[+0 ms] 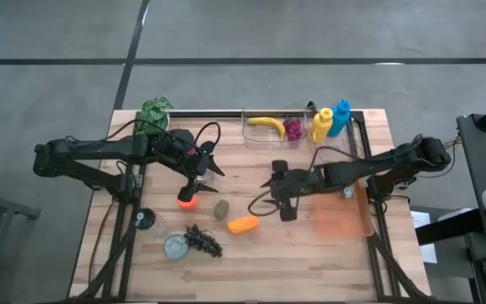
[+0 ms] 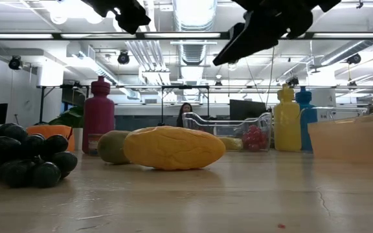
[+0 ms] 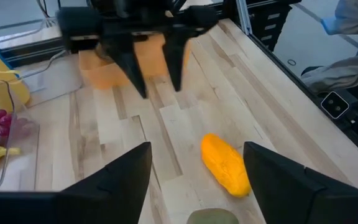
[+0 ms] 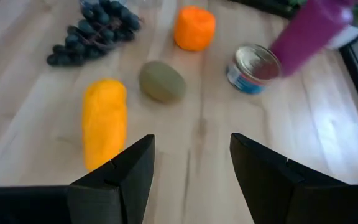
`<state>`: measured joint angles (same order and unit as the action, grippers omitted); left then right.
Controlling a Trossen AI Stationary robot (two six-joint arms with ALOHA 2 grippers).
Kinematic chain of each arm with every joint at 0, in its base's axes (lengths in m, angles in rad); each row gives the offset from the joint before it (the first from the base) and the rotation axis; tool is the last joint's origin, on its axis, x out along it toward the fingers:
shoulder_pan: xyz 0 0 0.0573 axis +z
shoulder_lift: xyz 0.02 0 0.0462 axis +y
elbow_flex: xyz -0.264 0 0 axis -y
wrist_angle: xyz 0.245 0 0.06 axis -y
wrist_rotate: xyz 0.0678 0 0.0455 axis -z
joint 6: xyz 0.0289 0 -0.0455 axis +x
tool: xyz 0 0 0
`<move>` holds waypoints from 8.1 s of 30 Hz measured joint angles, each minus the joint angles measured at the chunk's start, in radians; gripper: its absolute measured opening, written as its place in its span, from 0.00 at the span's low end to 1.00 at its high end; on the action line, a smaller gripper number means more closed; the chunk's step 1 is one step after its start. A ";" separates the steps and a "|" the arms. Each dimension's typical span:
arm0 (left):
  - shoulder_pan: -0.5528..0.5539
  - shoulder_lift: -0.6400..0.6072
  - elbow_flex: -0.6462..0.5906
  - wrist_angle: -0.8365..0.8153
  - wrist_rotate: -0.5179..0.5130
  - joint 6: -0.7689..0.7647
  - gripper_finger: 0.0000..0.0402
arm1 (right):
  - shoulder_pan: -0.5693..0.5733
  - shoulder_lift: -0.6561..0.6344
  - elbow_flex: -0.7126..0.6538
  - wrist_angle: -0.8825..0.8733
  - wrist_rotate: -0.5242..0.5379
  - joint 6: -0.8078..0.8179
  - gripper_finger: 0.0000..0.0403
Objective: Pick & Place Food Item
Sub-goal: Put the yellow mango into the left transparent bin, then put the violet water bottle into the right transparent bin
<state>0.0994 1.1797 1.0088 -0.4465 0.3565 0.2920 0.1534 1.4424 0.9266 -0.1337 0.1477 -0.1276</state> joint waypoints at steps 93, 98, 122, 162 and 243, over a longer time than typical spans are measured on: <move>0.000 0.000 -0.017 0.008 0.003 -0.004 0.65 | 0.049 0.445 0.022 0.321 -0.172 0.116 0.62; 0.000 0.000 -0.017 0.008 0.003 -0.004 0.64 | 0.049 0.462 0.021 0.381 -0.178 0.096 0.61; 0.000 0.000 -0.017 0.012 0.004 -0.004 0.67 | 0.023 0.530 0.033 0.462 -0.306 0.101 0.50; 0.000 0.000 -0.019 0.031 0.004 -0.006 0.63 | -0.023 -0.014 -0.022 -0.052 0.463 0.028 0.45; 0.000 0.000 -0.034 0.061 0.003 -0.001 0.65 | -0.690 0.274 0.065 0.060 -0.015 -0.007 0.74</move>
<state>0.0993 1.1793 0.9752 -0.3859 0.3599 0.2909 -0.5369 1.7163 0.9919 -0.0737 0.1328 -0.1345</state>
